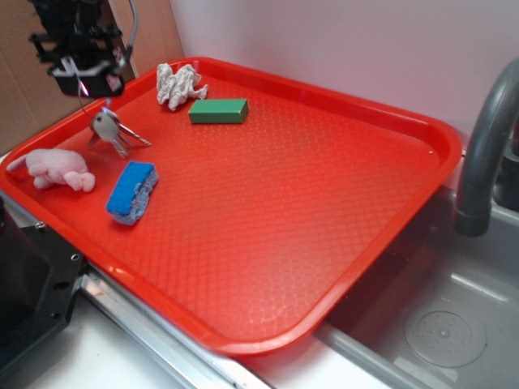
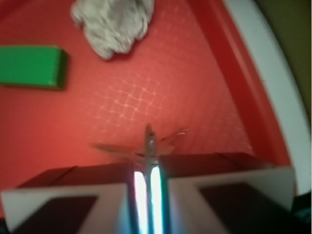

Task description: Grab the silver keys.

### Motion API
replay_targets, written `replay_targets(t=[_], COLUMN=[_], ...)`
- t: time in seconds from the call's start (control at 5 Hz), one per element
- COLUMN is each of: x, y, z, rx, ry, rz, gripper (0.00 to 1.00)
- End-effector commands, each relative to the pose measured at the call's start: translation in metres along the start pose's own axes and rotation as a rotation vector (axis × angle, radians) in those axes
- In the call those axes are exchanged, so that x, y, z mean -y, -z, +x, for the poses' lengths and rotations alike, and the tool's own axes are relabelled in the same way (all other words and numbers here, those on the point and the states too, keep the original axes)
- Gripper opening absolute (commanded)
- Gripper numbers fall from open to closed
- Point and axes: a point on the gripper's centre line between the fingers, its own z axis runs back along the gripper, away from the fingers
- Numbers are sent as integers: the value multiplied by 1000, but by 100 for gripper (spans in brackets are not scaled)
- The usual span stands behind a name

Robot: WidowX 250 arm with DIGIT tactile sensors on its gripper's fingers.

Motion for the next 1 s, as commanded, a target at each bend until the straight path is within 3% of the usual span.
replay_targets(t=[0.0, 0.4, 0.6, 0.8], x=[9, 98, 118, 121], y=[-98, -127, -148, -156], z=[0, -13, -35, -41], rx=[88, -6, 22, 1], ry=[82, 338, 415, 437], rz=[-45, 39, 13, -18], gripper=[0, 0, 0, 0])
